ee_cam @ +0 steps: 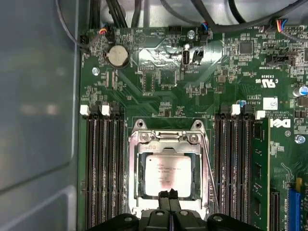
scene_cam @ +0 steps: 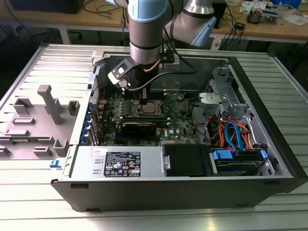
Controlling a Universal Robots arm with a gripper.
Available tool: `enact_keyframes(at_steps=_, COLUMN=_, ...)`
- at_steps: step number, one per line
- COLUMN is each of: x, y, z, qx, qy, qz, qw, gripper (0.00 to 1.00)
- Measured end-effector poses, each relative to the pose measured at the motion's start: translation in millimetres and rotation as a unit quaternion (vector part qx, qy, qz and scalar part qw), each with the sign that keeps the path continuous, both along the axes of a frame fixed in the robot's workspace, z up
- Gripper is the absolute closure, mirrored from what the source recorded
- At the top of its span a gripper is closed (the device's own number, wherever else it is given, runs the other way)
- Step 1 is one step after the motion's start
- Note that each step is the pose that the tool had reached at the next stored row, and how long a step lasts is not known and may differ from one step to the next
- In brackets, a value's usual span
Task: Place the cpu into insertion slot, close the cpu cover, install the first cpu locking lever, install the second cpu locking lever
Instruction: 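Close the cpu cover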
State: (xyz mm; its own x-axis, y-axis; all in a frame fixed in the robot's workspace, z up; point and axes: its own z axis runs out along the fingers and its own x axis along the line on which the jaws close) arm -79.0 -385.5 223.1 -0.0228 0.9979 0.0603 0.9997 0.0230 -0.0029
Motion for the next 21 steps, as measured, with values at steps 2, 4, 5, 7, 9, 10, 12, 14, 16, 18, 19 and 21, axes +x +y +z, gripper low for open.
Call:
enact_keyframes(at_steps=2, x=-2.2, y=0.0, z=-1.5, qx=0.0, qy=0.0, qz=0.001, qw=1.0, gripper=0.89)
enact_keyframes(at_steps=4, x=-2.5, y=-0.1, z=-3.8, qx=0.0001, qy=0.0, qz=0.004, qw=1.0, gripper=0.89)
enact_keyframes(at_steps=5, x=-2.7, y=-0.3, z=-5.6, qx=0.0, qy=0.0, qz=0.006, qw=1.0, gripper=0.89)
enact_keyframes(at_steps=7, x=-2.8, y=-0.3, z=-9.4, qx=0.0001, qy=0.0, qz=0.01, qw=0.9999, gripper=0.89)
enact_keyframes(at_steps=9, x=-2.9, y=-0.2, z=-11.5, qx=0.0001, qy=0.0001, qz=0.011, qw=0.9999, gripper=0.89)
enact_keyframes(at_steps=10, x=-3.0, y=-0.3, z=-13.4, qx=0.0001, qy=0.0004, qz=0.012, qw=0.9999, gripper=0.89)
enact_keyframes(at_steps=12, x=-3.1, y=-0.2, z=-15.4, qx=0.0001, qy=0.0011, qz=0.012, qw=0.9999, gripper=0.89)
enact_keyframes(at_steps=14, x=-3.1, y=-0.3, z=-16.7, qx=-0.0002, qy=0.0017, qz=0.013, qw=0.9999, gripper=0.89)
enact_keyframes(at_steps=16, x=-2.9, y=-0.3, z=-16.5, qx=-0.0012, qy=0.0017, qz=0.014, qw=0.9999, gripper=0.89)
enact_keyframes(at_steps=18, x=-3.0, y=-0.3, z=-15.1, qx=-0.0013, qy=0.0016, qz=0.014, qw=0.9999, gripper=0.89)
enact_keyframes(at_steps=19, x=-3.0, y=-0.3, z=-14.2, qx=-0.0014, qy=0.0016, qz=0.014, qw=0.9999, gripper=0.89)
enact_keyframes(at_steps=21, x=-2.8, y=-0.2, z=-12.8, qx=-0.0013, qy=0.0016, qz=0.014, qw=0.9999, gripper=0.89)
